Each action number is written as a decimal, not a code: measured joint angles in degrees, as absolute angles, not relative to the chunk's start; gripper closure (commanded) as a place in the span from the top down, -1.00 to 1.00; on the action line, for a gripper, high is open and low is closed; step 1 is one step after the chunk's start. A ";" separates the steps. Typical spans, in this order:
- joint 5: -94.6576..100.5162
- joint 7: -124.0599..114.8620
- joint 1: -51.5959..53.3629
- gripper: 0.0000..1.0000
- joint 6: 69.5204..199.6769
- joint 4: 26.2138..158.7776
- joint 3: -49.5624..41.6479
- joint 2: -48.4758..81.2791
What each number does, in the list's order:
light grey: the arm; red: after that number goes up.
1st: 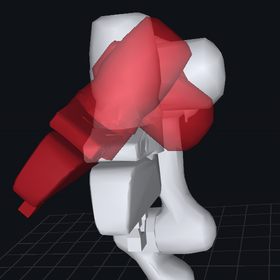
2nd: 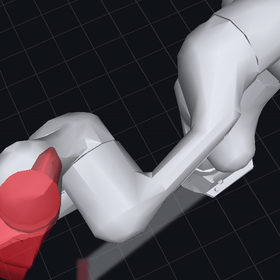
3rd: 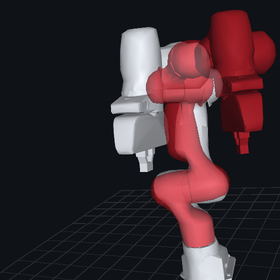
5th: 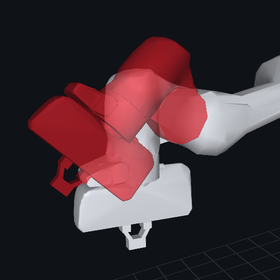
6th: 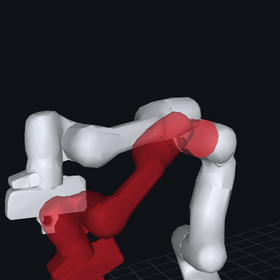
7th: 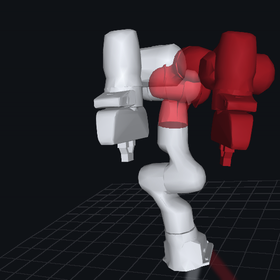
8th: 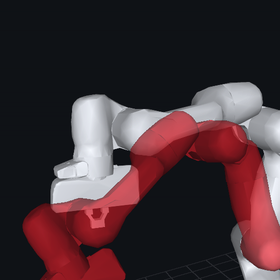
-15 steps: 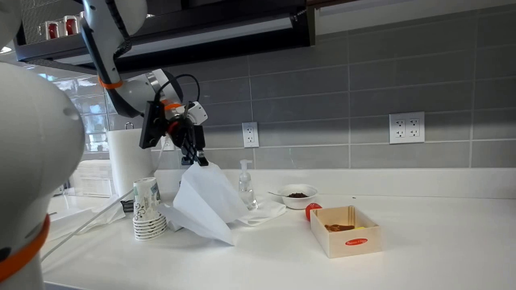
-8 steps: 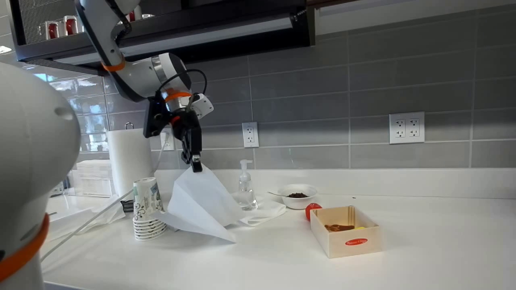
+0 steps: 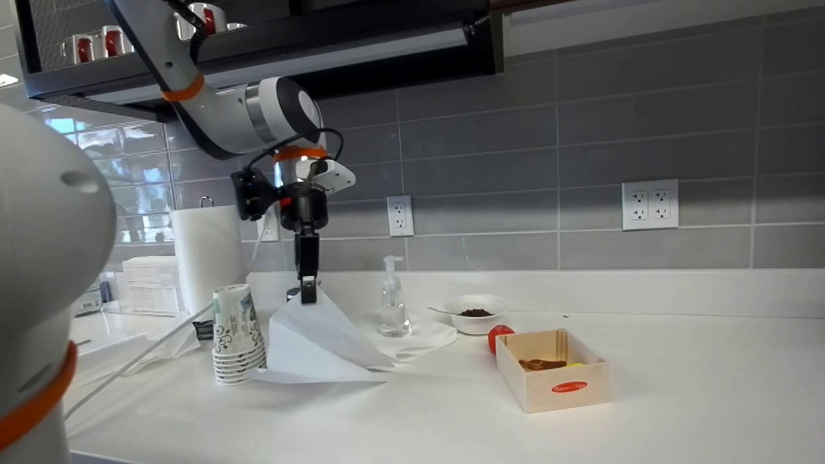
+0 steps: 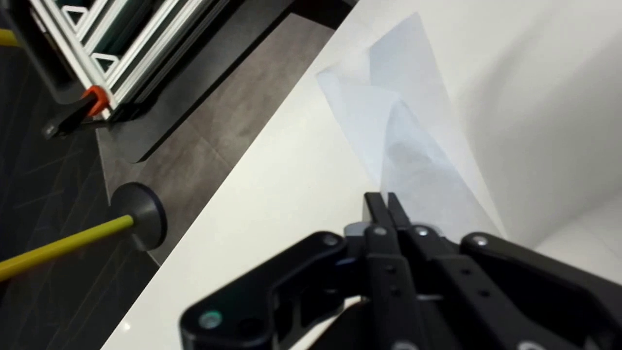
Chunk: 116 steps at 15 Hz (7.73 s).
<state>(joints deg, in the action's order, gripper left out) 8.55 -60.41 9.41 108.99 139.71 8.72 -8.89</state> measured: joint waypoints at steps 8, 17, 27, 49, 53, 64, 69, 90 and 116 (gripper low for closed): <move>9.61 -69.79 5.56 -1.00 125.87 152.52 10.09 -20.84; 24.02 -88.26 -3.33 -1.00 128.74 157.47 18.35 -31.57; 20.15 -91.39 2.72 -1.00 134.45 157.57 19.68 -30.00; 19.58 -85.81 3.57 -1.00 174.14 157.69 22.50 -21.82; 21.82 -87.66 1.59 -1.00 174.35 157.71 23.02 -21.09; 20.66 -88.55 1.58 -1.00 149.31 156.97 23.10 -29.26; 15.75 -82.22 4.13 -1.00 125.69 155.54 20.38 -39.57; 18.98 -72.12 6.16 -1.00 112.16 144.28 19.96 -10.86; 28.50 -61.48 14.16 -1.00 83.12 119.80 15.92 7.33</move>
